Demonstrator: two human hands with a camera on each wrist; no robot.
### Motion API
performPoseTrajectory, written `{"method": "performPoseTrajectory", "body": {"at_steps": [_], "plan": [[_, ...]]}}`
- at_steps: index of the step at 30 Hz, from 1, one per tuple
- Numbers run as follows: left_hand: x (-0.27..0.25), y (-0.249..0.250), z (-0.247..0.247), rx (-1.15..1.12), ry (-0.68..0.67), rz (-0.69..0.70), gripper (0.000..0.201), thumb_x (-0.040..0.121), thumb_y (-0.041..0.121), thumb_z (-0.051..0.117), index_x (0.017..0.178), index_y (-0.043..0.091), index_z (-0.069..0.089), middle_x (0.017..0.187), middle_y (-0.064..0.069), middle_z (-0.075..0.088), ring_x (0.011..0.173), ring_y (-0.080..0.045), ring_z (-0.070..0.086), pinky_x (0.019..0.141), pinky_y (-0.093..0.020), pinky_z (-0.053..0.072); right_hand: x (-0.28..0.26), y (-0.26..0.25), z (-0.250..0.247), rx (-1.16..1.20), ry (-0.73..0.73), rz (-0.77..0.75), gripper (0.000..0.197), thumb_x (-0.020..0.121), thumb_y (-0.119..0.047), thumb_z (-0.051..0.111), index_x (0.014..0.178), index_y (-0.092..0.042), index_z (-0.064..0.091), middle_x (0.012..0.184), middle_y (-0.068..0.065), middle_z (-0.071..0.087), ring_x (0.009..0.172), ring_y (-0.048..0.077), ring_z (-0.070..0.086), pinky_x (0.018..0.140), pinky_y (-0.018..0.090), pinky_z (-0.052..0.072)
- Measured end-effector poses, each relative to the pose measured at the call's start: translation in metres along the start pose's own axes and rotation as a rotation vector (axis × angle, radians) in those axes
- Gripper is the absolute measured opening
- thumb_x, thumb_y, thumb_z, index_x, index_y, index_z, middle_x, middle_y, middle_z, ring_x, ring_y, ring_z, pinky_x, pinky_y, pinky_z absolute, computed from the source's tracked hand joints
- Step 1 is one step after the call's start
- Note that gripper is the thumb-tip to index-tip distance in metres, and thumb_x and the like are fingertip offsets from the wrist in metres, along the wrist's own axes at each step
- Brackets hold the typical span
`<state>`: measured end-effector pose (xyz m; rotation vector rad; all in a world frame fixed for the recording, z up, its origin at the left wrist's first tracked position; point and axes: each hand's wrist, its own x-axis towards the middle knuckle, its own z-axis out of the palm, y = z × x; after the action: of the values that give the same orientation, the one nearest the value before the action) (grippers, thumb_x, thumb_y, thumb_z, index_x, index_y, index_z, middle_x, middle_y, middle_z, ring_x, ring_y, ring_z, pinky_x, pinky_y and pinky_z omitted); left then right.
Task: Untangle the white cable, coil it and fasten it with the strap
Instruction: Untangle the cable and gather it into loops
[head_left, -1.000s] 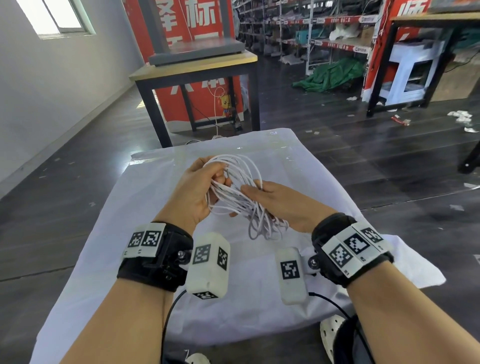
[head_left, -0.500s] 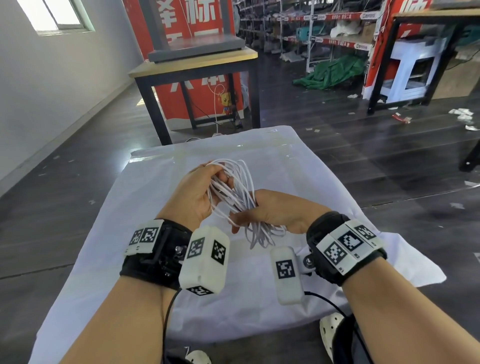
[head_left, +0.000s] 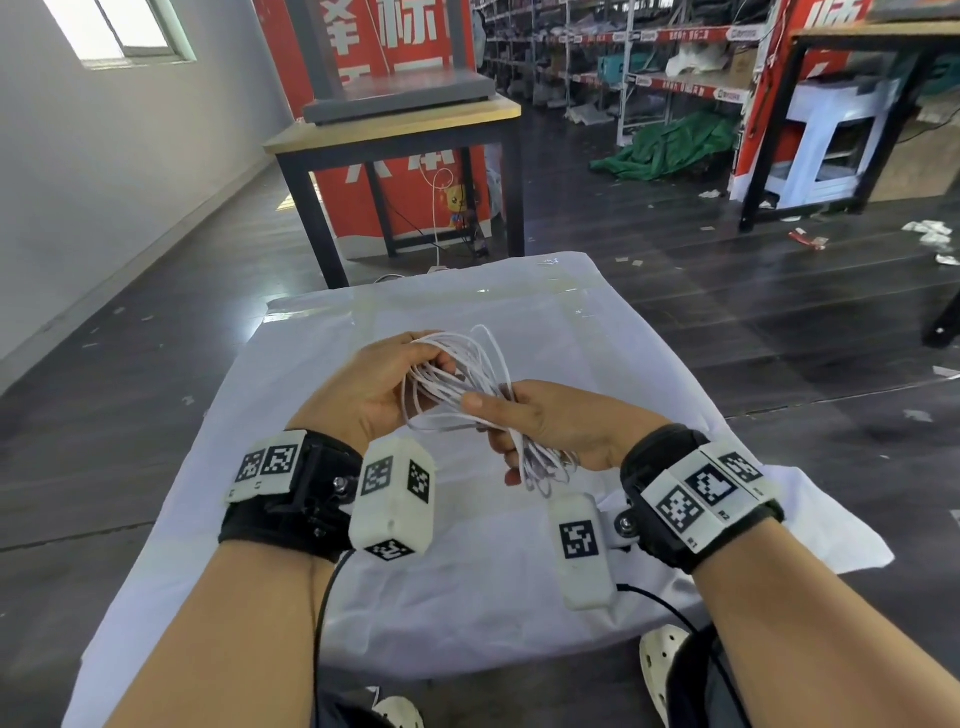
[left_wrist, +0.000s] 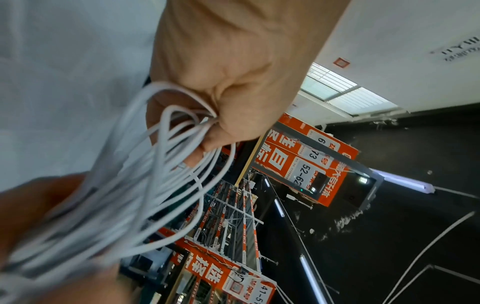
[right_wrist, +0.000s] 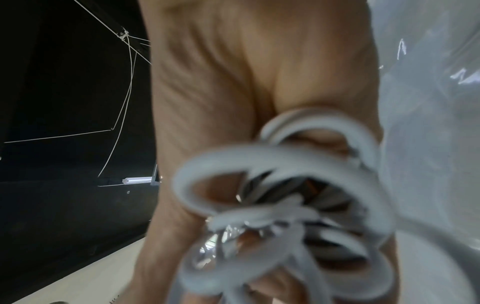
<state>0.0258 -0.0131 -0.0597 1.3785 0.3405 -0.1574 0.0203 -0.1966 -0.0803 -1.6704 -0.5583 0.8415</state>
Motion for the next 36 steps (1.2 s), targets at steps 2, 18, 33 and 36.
{"method": "performPoseTrajectory", "body": {"at_steps": [2,18,33,36], "plan": [[0.0,0.001,-0.004,-0.032,-0.048,-0.044,0.015,0.092,0.0,0.051,0.1,0.003,0.063,0.082,-0.015,0.058,0.07,-0.022,0.058,0.063,-0.031,0.057,-0.001,-0.002,0.002,-0.047,0.005,-0.037,0.029,0.083,-0.049,0.06,0.074,-0.022,0.059,0.059,-0.006,0.051,0.054,0.015,0.048,0.074,0.043,0.046],[-0.009,0.004,0.005,0.162,0.016,0.071,0.023,0.097,0.015,0.053,0.109,-0.002,0.063,0.089,-0.017,0.069,0.071,-0.02,0.067,0.07,-0.031,0.061,0.007,0.006,-0.007,0.132,0.274,-0.046,0.009,0.098,-0.018,0.052,0.101,-0.011,0.058,0.074,0.003,0.062,0.053,0.006,0.063,0.051,0.018,0.05],[-0.008,-0.009,0.037,-0.213,0.008,0.078,0.032,0.101,0.015,0.043,0.122,-0.006,0.055,0.11,-0.019,0.065,0.087,-0.024,0.066,0.072,-0.034,0.058,0.006,0.004,0.001,-0.207,0.332,-0.018,0.028,0.095,-0.045,0.049,0.088,-0.021,0.062,0.07,-0.003,0.051,0.059,0.009,0.046,0.058,0.019,0.038],[-0.005,-0.008,0.031,-0.032,0.052,0.123,0.025,0.099,0.019,0.048,0.114,0.004,0.061,0.105,-0.013,0.067,0.09,-0.023,0.061,0.083,-0.037,0.052,0.008,0.006,0.0,-0.237,0.331,-0.014,0.041,0.098,-0.047,0.041,0.084,-0.017,0.064,0.07,-0.002,0.052,0.061,0.014,0.049,0.062,0.024,0.04]]}}
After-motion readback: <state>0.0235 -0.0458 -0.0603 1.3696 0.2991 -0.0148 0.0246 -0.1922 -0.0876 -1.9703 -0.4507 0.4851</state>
